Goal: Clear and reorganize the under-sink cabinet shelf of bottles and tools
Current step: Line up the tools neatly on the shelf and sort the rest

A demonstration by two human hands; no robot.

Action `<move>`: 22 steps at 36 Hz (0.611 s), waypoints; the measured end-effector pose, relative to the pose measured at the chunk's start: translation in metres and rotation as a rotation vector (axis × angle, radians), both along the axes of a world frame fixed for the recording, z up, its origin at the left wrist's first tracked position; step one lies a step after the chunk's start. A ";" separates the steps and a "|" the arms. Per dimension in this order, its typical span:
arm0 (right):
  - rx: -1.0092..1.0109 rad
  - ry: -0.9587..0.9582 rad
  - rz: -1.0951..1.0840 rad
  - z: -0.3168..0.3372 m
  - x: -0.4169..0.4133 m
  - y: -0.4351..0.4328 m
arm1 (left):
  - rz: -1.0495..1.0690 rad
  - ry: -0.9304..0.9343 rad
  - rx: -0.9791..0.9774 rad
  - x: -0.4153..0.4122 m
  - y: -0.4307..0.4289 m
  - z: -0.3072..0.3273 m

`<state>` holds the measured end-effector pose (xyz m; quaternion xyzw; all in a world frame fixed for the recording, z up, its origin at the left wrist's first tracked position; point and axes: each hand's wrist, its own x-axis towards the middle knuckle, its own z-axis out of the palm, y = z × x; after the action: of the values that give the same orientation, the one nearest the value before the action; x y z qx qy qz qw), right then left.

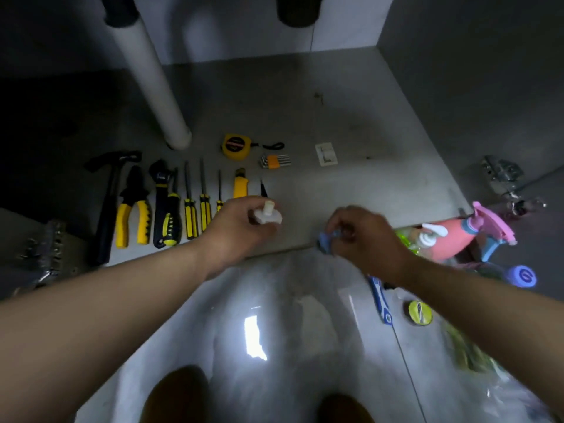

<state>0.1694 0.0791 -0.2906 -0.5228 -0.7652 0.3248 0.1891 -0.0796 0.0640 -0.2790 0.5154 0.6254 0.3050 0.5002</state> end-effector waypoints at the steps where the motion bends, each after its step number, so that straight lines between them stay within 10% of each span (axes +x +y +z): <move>1: 0.035 -0.038 -0.048 0.006 -0.003 0.016 | 0.066 -0.022 -0.003 -0.001 0.003 -0.002; 22: 0.015 -0.233 -0.297 -0.005 -0.092 0.133 | 0.142 -0.108 0.004 -0.017 0.007 -0.020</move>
<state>0.0775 0.2122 -0.2958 -0.6628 -0.6987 0.2245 0.1489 -0.0961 0.0709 -0.2992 0.4535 0.6317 0.3684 0.5094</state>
